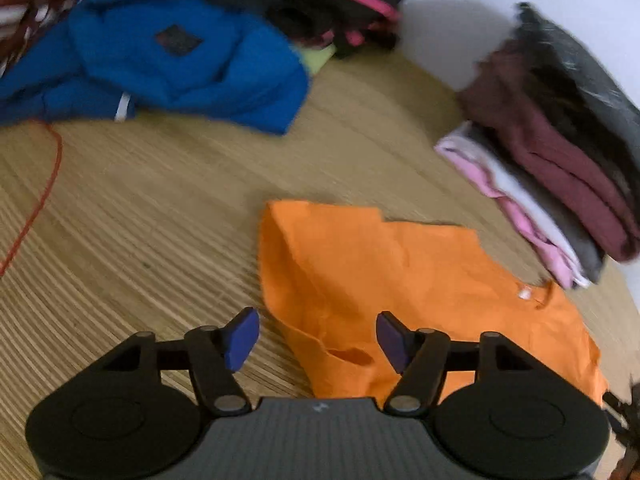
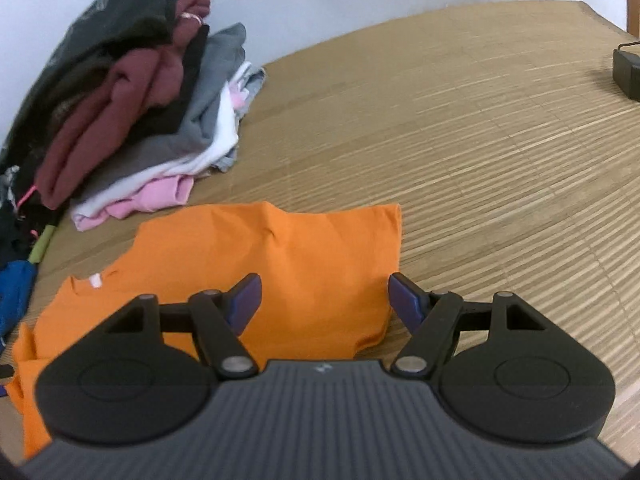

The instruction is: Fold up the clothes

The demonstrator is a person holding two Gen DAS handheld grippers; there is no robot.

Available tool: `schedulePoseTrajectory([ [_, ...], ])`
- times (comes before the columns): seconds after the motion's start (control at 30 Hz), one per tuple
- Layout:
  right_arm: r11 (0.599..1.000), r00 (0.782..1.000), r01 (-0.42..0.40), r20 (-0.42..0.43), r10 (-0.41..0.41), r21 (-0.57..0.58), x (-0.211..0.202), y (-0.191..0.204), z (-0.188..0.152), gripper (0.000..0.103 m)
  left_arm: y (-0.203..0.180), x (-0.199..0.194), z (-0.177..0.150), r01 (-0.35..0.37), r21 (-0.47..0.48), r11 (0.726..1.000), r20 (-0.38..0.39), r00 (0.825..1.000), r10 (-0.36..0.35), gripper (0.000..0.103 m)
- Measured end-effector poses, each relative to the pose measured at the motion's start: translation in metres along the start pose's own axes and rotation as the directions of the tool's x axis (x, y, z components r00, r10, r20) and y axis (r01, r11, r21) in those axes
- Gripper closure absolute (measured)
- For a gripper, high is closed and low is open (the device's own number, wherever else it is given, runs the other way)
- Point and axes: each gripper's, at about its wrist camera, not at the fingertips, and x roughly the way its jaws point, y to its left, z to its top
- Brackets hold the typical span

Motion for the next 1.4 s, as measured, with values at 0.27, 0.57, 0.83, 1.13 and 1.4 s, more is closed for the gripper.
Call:
schedulePoseTrajectory([
  [0.27, 0.998, 0.998, 0.066, 0.026, -0.065, -0.019, 0.005, 0.007, -0.006, 0.097, 0.036, -0.016, -0.022, 0.032, 0.067, 0.997, 0.081, 0.996, -0.037, 0.102],
  [0.57, 0.993, 0.992, 0.115, 0.059, -0.114, -0.006, -0.016, -0.005, -0.012, 0.098, 0.081, -0.041, -0.032, -0.094, -0.011, 0.996, 0.082, 0.992, 0.094, 0.09],
  [0.83, 0.967, 0.961, 0.245, 0.153, -0.232, -0.075, -0.024, -0.001, -0.008, 0.075, 0.016, -0.055, -0.002, 0.004, 0.247, 0.969, 0.153, 0.987, -0.043, 0.045],
  [1.13, 0.914, 0.998, 0.035, 0.061, -0.012, -0.405, 0.013, 0.073, 0.0, 0.078, -0.093, 0.043, 0.022, 0.088, 0.439, 0.894, -0.087, 0.995, -0.055, 0.065],
  [1.4, 0.913, 0.999, -0.013, -0.041, -0.005, -0.409, 0.045, 0.085, 0.008, 0.081, -0.096, 0.048, 0.019, 0.044, 0.433, 0.9, -0.044, 0.999, -0.028, 0.094],
])
